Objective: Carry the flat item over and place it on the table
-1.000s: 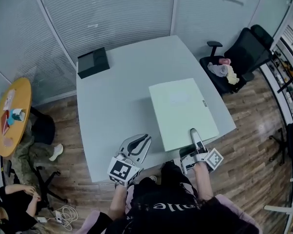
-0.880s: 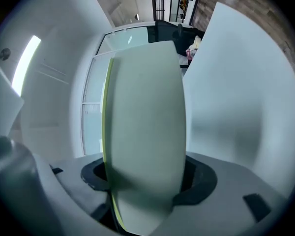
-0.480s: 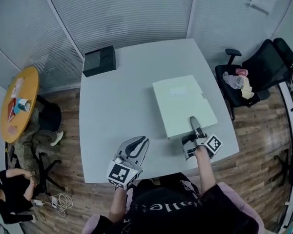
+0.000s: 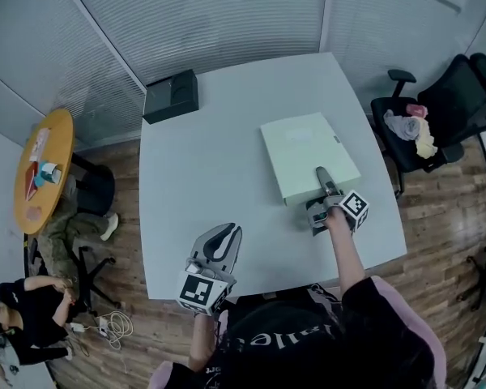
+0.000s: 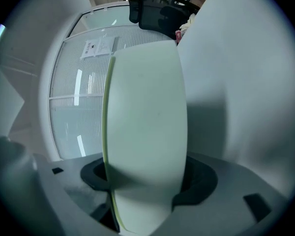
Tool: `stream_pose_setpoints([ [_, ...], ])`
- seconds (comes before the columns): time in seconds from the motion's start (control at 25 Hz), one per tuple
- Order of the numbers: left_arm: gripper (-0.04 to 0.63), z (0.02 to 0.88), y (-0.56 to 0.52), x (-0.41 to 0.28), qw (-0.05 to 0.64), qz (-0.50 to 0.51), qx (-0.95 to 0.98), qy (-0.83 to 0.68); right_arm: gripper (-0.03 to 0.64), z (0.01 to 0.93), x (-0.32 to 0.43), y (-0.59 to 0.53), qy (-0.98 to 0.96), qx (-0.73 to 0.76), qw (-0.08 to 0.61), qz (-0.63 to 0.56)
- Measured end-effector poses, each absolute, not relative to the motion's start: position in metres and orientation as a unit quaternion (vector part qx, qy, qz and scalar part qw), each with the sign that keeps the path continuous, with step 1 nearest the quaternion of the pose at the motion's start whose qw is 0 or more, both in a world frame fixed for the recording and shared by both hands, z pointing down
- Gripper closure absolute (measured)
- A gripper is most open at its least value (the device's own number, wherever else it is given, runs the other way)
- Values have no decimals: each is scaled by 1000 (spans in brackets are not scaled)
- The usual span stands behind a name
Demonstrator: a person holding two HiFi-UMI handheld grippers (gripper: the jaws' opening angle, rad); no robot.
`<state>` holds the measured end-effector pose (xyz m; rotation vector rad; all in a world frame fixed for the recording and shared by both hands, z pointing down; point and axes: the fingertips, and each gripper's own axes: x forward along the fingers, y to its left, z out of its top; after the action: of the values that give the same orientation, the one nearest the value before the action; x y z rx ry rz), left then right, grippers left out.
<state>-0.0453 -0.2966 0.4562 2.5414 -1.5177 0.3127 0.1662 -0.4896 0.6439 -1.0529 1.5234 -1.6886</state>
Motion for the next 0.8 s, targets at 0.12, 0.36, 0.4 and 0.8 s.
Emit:
stream_pose_setpoints([
  [0.12, 535, 455, -294, -49, 79, 108, 846, -516, 304, 652, 161, -499, 579, -406, 303, -638],
  [0.36, 535, 451, -288, -54, 80, 104, 836, -533, 287, 679, 149, -516, 579, -462, 223, -634],
  [0.4, 535, 452, -287, -55, 81, 105, 834, -535, 282, 681, 149, -520, 576, -466, 218, -636],
  [0.8, 536, 459, -273, -53, 90, 105, 822, -552, 215, 709, 156, -543, 505, -508, 136, -685],
])
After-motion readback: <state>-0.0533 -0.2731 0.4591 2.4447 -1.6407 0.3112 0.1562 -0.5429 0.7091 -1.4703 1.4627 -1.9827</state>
